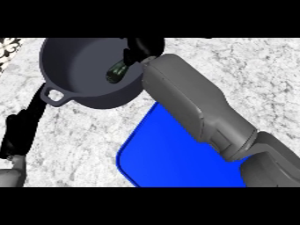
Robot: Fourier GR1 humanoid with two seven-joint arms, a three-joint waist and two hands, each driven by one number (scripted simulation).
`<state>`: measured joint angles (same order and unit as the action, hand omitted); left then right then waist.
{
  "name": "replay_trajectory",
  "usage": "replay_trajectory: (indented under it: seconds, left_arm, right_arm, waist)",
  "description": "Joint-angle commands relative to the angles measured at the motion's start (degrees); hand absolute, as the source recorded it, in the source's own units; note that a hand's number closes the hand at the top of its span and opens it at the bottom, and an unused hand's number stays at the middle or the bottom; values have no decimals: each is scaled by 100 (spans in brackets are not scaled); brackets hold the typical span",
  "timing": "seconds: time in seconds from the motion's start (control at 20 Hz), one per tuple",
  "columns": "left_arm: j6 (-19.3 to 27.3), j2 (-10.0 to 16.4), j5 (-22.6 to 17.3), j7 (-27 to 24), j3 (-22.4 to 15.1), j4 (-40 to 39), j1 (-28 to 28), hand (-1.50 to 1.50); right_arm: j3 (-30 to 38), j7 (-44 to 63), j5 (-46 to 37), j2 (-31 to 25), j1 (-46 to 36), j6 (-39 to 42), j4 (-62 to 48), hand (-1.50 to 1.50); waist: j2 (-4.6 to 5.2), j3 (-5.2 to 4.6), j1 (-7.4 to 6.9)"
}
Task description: Pick the eggplant from the tray and place it in the pot
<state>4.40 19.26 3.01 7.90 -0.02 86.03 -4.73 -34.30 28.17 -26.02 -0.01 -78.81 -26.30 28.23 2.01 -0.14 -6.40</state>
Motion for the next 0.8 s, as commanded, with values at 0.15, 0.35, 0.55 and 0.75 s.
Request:
replay_trajectory:
  seconds: [0.15,0.35,0.55,0.75]
  left_arm:
    - [-35,31,82,146,-40,25,-223,0]
    - [5,-113,93,107,-117,54,-125,0]
    - [-91,-9,13,-112,22,-40,-120,0]
    - [-165,99,-52,-126,174,-192,-23,0]
  right_arm:
    - [224,-728,802,1,89,-138,-252,-150]
    - [393,-1310,1017,1,127,-556,-391,-150]
    - [975,-2049,1592,1,255,-1450,233,-150]
    - [1384,-2548,2337,1,370,-1614,568,-150]
  waist:
    - [23,3,-159]
    - [24,7,-115]
    - [27,16,-88]
    - [-23,12,12]
